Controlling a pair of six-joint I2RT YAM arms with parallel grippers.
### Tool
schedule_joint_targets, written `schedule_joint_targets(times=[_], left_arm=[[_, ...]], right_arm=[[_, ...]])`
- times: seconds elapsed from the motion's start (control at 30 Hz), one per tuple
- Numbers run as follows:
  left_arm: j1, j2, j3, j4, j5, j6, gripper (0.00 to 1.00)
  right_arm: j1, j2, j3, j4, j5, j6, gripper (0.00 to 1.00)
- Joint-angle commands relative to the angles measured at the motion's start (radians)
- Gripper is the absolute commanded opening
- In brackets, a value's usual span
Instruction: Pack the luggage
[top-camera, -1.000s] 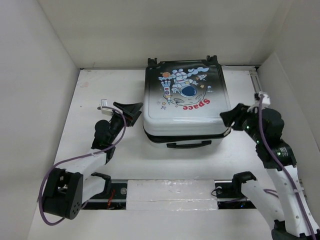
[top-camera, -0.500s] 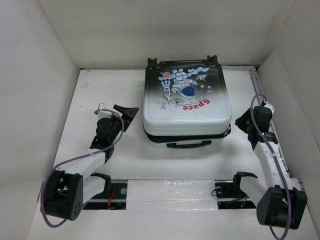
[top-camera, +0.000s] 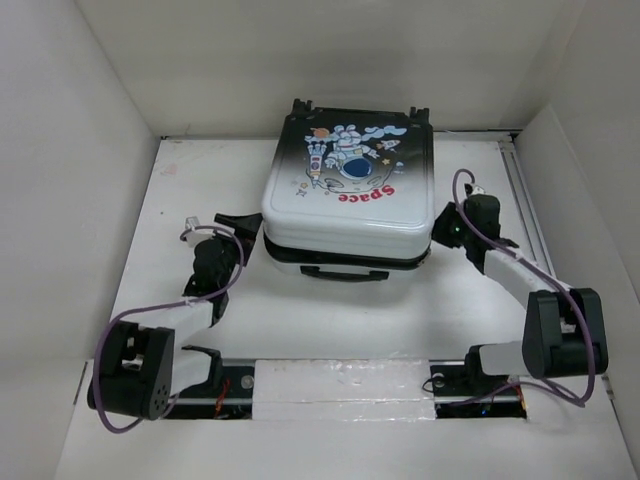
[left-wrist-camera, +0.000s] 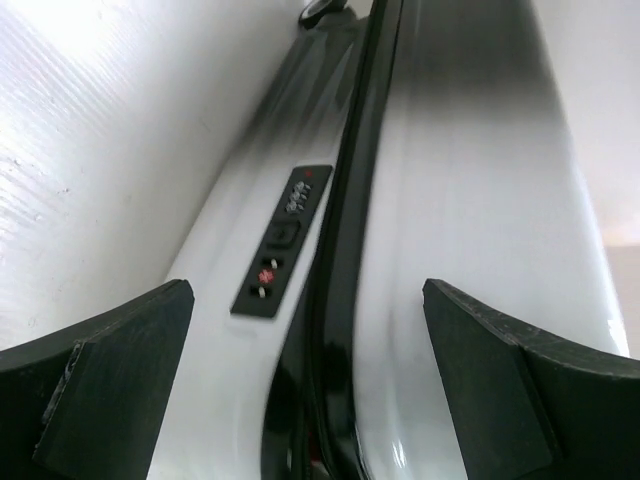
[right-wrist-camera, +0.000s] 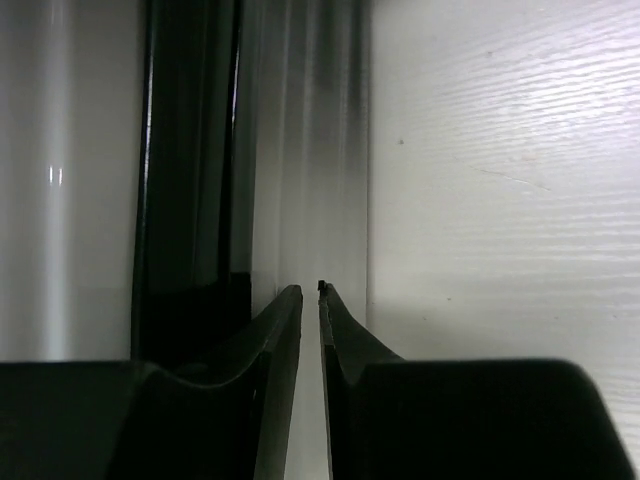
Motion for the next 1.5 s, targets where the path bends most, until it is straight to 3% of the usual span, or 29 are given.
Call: schedule_joint_targets(times=[0.0, 0.23, 0.33, 0.47, 0.53, 0.6, 0.67, 0.77, 0.87, 0.97, 1.17, 1.47], left_arm=[[-0.071, -0.097, 0.002, 0.098, 0.244, -0.003, 0.98], [-0.138, -0.132, 0.065, 0.089, 0.28, -0.031, 0.88], [-0.218, -0.141, 0.065, 0.089, 0.238, -0.031, 0.81], [-0.31, -0.202, 0.065, 0.036, 0.181, -0.009, 0.69], [-0.333, -0.245, 0.065, -0.012, 0.138, 0.035, 0.63], [-0.359, -0.323, 0.074, -0.125, 0.098, 0.078, 0.6], [-0.391, -0.389, 0.097, -0.197, 0.014, 0.151, 0.6], [-0.4, -0.414, 0.108, -0.313, -0.08, 0.216, 0.6], [-0.4, -0.427, 0.135, -0.397, -0.181, 0.287, 0.6], [-0.4, -0.388, 0.166, -0.475, -0.303, 0.33, 0.61], [-0.391, -0.327, 0.175, -0.449, -0.329, 0.339, 0.61], [-0.391, -0.256, 0.184, -0.46, -0.35, 0.368, 0.61]], right_arm=[[0.14, 0.035, 0.043, 0.063, -0.295, 0.045, 0.22], [0.214, 0.163, 0.072, 0.123, -0.357, 0.035, 0.18], [0.223, 0.182, 0.083, 0.188, -0.436, 0.025, 0.08], [0.198, 0.094, 0.051, 0.207, -0.426, 0.034, 0.02], [0.198, 0.005, 0.016, 0.135, -0.287, 0.023, 0.09], [0.198, -0.139, 0.002, 0.051, -0.176, 0.009, 0.21], [0.198, -0.233, -0.036, -0.034, -0.072, -0.001, 0.23], [0.189, -0.371, -0.105, -0.057, -0.08, -0.001, 0.23], [0.259, -0.442, -0.132, -0.057, -0.123, -0.001, 0.25], [0.333, -0.453, -0.145, -0.057, -0.098, -0.01, 0.4], [0.431, -0.344, -0.057, -0.057, 0.037, -0.033, 0.62], [0.431, -0.157, 0.065, -0.023, 0.101, -0.046, 0.62]])
